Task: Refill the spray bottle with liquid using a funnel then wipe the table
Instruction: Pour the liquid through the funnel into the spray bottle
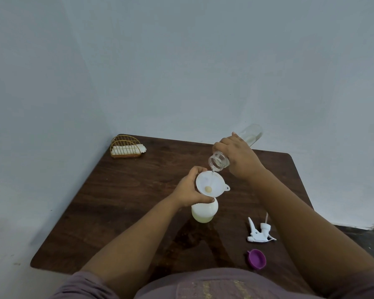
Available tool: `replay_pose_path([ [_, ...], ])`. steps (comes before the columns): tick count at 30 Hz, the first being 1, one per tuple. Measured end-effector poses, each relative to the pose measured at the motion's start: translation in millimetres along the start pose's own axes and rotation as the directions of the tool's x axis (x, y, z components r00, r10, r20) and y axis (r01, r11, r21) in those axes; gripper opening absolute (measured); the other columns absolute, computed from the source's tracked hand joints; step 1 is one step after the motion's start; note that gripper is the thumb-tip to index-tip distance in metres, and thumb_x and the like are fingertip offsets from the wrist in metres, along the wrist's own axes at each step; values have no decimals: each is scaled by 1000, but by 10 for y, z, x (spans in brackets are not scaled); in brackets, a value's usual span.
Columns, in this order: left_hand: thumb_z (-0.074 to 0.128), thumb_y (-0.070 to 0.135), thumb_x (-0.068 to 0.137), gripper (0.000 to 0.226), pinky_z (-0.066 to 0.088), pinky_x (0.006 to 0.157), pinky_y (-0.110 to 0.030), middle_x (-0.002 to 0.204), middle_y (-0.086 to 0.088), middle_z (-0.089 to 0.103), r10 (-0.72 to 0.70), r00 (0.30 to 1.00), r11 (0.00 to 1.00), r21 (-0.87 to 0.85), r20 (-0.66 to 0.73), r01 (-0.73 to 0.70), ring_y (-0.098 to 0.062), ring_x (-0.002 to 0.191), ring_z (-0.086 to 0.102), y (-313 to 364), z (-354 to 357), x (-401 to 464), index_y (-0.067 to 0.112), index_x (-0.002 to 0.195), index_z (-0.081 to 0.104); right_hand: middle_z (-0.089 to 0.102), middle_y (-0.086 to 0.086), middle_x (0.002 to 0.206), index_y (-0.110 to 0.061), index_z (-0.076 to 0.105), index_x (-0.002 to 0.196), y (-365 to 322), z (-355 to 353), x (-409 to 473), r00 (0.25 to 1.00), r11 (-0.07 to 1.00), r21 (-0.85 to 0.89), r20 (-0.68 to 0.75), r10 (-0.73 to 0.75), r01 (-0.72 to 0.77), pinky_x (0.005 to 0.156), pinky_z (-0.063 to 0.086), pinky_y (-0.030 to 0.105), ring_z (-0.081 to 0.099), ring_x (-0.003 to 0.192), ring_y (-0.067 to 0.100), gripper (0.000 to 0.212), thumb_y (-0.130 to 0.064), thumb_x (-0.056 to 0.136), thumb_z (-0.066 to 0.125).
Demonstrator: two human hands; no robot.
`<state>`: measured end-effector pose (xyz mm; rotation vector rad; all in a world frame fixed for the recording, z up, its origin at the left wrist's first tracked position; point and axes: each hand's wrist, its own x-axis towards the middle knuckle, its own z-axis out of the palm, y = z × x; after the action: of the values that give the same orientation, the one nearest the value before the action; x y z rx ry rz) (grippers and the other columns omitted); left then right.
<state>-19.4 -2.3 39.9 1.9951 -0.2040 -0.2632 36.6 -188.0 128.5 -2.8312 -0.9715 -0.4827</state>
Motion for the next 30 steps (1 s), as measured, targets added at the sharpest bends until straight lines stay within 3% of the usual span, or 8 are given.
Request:
replay_pose_path([
  [11, 89, 26, 65, 85, 53, 92, -31, 125, 8, 49, -4, 1000, 1000, 15, 4, 4, -17, 115, 52, -8, -6, 9, 31, 132, 37, 60, 3, 89, -16, 61, 98, 2, 24, 13, 1000, 1000, 3, 8, -5, 5, 112, 25, 42, 57, 90, 26, 42, 3, 62, 71],
  [21, 89, 25, 65, 84, 50, 86, -24, 124, 9, 49, -5, 1000, 1000, 21, 3, 5, -16, 113, 53, -8, -10, 16, 31, 131, 37, 60, 3, 89, -16, 60, 98, 17, 43, 12, 1000, 1000, 6, 3, -8, 8, 112, 24, 41, 57, 89, 25, 42, 2, 62, 71],
  [30, 89, 27, 63, 84, 54, 92, -35, 124, 9, 51, 0, 1000, 1000, 28, 1, 0, -17, 114, 54, -24, -10, 17, 30, 130, 39, 59, 1, 87, -18, 60, 96, 21, 52, 21, 1000, 1000, 23, -8, -4, 4, 112, 24, 41, 56, 88, 24, 40, 1, 63, 71],
])
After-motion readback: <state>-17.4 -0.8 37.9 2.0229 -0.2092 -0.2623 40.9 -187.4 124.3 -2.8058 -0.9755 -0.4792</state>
